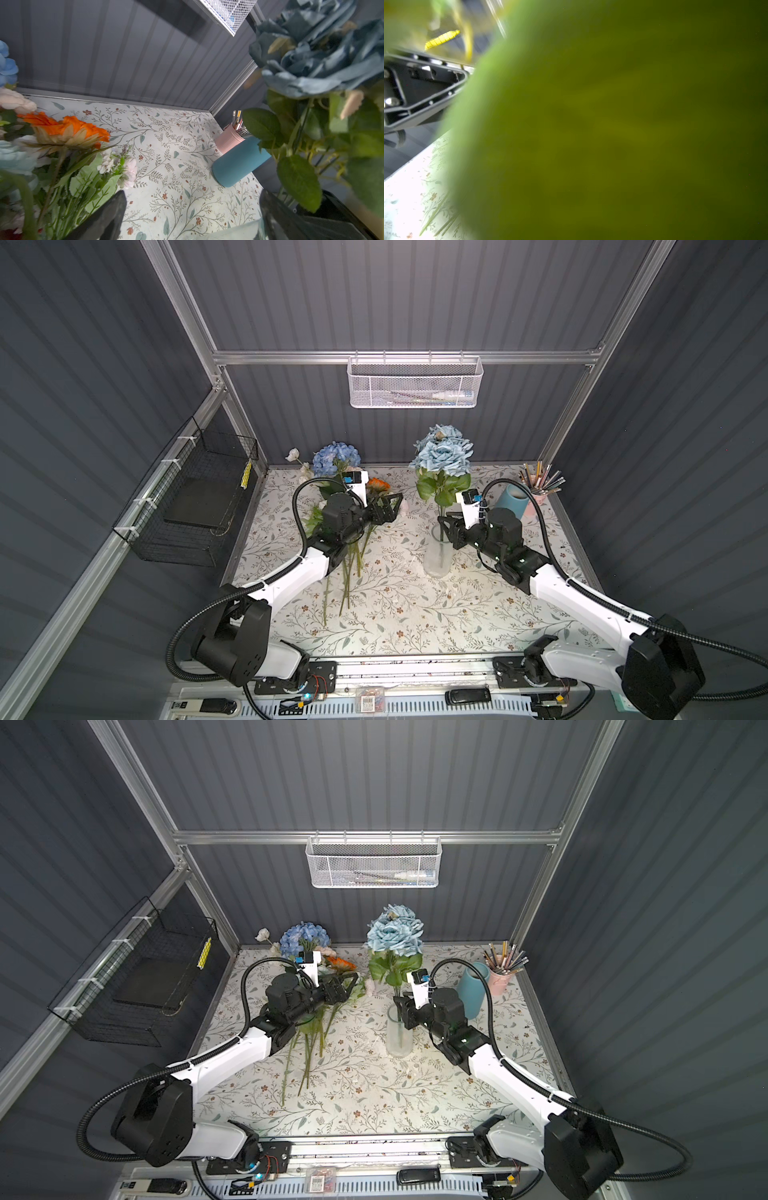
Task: Arrange flowers in a vase
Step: Place the flowers into the vase.
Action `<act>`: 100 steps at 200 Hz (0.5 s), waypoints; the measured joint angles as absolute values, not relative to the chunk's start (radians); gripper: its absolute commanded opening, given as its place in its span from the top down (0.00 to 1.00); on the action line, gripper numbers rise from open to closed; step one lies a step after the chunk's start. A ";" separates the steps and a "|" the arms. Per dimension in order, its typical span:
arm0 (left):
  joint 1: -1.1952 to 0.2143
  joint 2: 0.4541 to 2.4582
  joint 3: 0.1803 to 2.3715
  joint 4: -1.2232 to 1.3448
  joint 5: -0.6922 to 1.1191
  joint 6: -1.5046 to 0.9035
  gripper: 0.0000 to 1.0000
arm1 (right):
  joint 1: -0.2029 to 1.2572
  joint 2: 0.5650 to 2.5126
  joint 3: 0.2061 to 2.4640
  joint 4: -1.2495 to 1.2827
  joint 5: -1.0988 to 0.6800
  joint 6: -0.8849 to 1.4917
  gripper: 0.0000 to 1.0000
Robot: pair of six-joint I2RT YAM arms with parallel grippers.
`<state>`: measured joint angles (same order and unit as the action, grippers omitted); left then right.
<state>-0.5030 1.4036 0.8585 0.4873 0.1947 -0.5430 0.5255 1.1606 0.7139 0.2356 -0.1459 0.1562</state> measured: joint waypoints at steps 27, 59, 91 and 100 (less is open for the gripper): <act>-0.503 1.390 0.858 0.452 0.155 -0.534 0.00 | 0.533 1.119 0.697 0.214 -0.141 0.157 0.51; -0.503 1.390 0.857 0.421 0.137 -0.531 0.00 | 0.534 1.077 0.688 0.204 -0.132 0.163 0.44; -0.503 1.389 0.857 0.379 0.114 -0.527 0.00 | 0.536 1.049 0.687 0.165 -0.131 0.178 0.38; -0.503 1.386 0.859 0.346 0.095 -0.524 0.00 | 0.536 1.032 0.686 0.139 -0.131 0.179 0.37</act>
<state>-0.5030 1.3865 0.8593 0.3458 0.0952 -0.5236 0.5358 1.0321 0.6865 0.1390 -0.1310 0.1791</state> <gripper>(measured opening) 0.996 0.612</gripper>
